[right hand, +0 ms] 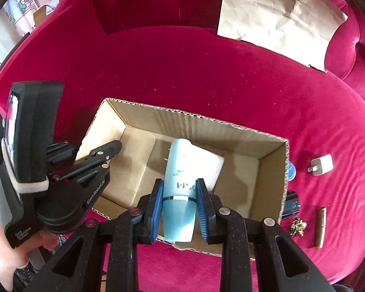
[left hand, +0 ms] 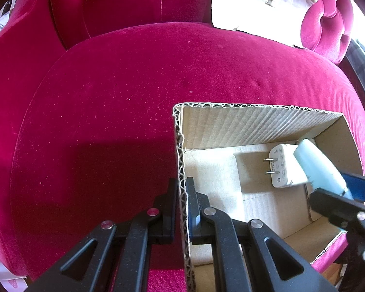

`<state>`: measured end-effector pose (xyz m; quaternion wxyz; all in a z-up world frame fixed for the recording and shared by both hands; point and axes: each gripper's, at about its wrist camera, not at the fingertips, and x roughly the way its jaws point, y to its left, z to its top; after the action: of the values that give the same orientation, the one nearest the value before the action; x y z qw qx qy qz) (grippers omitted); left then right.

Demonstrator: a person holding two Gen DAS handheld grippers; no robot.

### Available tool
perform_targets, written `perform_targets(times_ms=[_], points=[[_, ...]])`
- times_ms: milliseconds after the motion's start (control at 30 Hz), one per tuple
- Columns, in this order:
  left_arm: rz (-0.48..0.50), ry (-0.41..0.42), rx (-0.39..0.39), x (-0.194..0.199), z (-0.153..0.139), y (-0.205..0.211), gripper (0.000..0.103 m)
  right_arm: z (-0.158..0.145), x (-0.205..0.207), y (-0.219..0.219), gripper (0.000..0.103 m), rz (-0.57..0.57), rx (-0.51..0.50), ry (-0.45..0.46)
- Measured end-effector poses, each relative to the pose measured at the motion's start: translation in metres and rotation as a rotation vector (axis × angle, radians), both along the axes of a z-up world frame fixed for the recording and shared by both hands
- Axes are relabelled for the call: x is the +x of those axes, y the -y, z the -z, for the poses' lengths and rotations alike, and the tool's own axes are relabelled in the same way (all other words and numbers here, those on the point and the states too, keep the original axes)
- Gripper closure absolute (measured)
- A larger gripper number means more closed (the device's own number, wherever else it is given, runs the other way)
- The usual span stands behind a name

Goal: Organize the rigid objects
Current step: 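Carry the light-blue tube with the right gripper into the box, then open the right gripper to release the tube in the box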

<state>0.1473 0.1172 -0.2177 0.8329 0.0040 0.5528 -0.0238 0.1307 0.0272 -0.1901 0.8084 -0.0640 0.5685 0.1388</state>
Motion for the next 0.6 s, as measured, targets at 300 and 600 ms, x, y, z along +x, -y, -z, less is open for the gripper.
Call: perform_targets(times_ms=[300, 600], points=[[0.001, 0.001, 0.001, -0.002, 0.004, 0.001, 0.096, 0.007, 0.004, -0.007, 0.076, 0.001, 0.015, -0.003], [0.001, 0.0, 0.0, -0.002, 0.004, 0.001, 0.096, 0.01, 0.006, -0.012, 0.076, 0.0, 0.04, -0.015]])
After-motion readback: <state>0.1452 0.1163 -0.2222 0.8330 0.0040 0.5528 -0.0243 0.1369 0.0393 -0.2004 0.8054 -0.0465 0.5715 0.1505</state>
